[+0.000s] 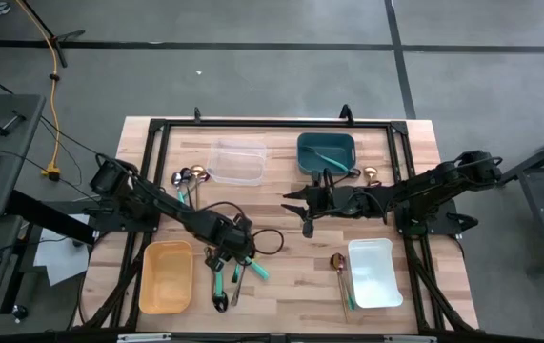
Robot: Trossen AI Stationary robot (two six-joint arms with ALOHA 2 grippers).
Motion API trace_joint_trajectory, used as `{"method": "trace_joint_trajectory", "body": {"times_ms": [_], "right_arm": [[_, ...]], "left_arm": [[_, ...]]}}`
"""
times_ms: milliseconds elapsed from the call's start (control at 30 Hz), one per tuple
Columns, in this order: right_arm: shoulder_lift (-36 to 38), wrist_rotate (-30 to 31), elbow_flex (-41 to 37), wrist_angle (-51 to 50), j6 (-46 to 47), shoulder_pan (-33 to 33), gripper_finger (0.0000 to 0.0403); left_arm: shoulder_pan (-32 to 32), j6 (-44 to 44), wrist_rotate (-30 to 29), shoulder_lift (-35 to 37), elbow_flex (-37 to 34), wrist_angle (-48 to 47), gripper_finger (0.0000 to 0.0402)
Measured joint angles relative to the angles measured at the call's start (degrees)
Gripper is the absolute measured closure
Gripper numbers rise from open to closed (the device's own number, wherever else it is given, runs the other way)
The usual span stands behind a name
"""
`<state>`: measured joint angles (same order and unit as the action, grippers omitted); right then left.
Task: Sort silverware by color (type)
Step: Put the green spoon into the blue bin
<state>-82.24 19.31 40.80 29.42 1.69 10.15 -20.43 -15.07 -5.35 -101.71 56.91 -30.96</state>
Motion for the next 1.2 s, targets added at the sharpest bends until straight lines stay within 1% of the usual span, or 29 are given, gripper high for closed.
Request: {"method": "trace_joint_trajectory", "body": {"times_ms": [400, 467, 533, 733, 800, 900, 1067, 1200], "right_arm": [[0.0, 0.0, 0.0, -0.23, 0.02, 0.0, 0.0289], [0.0, 0.0, 0.0, -0.23, 0.02, 0.0, 0.0289], [0.0, 0.0, 0.0, -0.23, 0.0, 0.0, 0.0289], [0.0, 0.0, 0.0, -0.25, 0.02, 0.0, 0.0289], [0.0, 0.0, 0.0, -0.23, 0.02, 0.0, 0.0289], [0.0, 0.0, 0.0, -0.23, -0.02, 0.0, 0.0289], [0.0, 0.0, 0.0, -0.14, -0.13, 0.0, 0.0289], [0.0, 0.0, 0.0, -0.12, -0.15, 0.0, 0.0289]], "left_arm": [[-0.71, 0.02, -0.72, -1.4, 0.13, 0.0, 0.0243], [-0.74, -0.01, -0.85, -1.43, 0.12, -0.33, 0.0256], [-0.74, 0.03, -0.93, -1.45, 0.08, -0.64, 0.028], [-0.87, 0.02, -0.67, -1.34, 0.03, -0.87, 0.0382], [-0.83, 0.05, -1.36, -0.74, -0.03, -0.99, 0.0389], [-0.67, -0.02, -2.64, 0.58, -0.28, -2.22, 0.0381], [-0.12, 0.01, -4.03, 5.29, -0.27, -5.0, 0.0399], [0.88, 0.03, -5.03, 10.37, -0.27, -7.49, 0.04]]}}
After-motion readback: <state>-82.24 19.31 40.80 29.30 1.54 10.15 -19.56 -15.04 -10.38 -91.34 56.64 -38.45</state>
